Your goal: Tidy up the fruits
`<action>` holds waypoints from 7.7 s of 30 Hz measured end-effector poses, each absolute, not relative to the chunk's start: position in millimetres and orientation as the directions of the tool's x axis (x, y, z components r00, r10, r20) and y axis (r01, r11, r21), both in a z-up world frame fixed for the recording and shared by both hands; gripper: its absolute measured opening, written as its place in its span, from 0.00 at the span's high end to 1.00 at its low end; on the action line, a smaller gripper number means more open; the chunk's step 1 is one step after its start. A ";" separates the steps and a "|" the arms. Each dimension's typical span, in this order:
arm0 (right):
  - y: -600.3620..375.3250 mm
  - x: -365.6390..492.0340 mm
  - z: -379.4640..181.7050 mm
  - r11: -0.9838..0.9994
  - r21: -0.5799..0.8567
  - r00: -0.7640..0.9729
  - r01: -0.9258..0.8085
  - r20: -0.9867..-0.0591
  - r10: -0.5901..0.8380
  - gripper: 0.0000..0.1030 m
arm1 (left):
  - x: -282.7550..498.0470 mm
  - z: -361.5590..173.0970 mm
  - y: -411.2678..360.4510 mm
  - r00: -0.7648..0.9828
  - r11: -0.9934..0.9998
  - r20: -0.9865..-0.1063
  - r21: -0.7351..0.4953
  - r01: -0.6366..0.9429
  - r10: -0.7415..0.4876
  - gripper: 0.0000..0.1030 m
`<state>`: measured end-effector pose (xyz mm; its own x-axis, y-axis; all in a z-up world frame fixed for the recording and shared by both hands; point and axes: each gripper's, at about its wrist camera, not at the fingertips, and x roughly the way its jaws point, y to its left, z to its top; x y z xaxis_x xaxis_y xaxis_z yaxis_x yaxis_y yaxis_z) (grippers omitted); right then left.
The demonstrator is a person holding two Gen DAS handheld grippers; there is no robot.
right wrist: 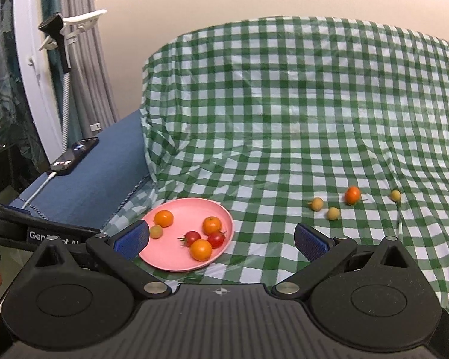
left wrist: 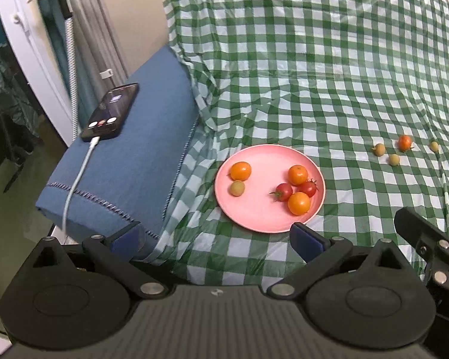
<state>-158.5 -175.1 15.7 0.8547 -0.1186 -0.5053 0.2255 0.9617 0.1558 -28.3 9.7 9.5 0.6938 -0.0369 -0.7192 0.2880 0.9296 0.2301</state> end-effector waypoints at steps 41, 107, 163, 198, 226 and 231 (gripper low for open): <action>-384.2 20.5 -183.7 0.802 -0.038 0.605 0.596 -0.636 -0.480 0.21 | 147.8 -76.8 -189.7 0.567 0.859 -0.822 0.255 0.444 -0.049 0.00; -150.9 -178.4 18.1 0.953 0.131 0.815 0.272 -0.557 -0.156 0.74 | -47.4 0.7 35.4 0.586 0.912 -0.787 0.078 0.402 -0.191 0.71; -183.3 -49.2 -39.8 0.970 0.146 0.730 0.196 -0.682 -0.045 0.74 | 91.9 -66.0 9.4 0.443 0.938 -0.878 -0.018 0.345 -0.180 0.71; -162.9 -67.9 10.7 0.973 0.059 0.831 0.224 -0.534 -0.159 0.01 | 66.4 -37.0 47.7 0.564 0.984 -0.820 0.005 0.178 -0.097 0.00; -110.0 -190.8 74.9 0.983 0.036 0.929 0.182 -0.333 -0.160 0.01 | -67.6 33.7 75.6 0.740 0.986 -0.666 0.041 0.163 -0.095 0.00; -107.7 -191.8 74.5 0.983 0.036 0.929 0.179 -0.335 -0.157 0.01 | -68.4 34.4 77.9 0.745 0.986 -0.661 0.042 0.161 -0.093 0.00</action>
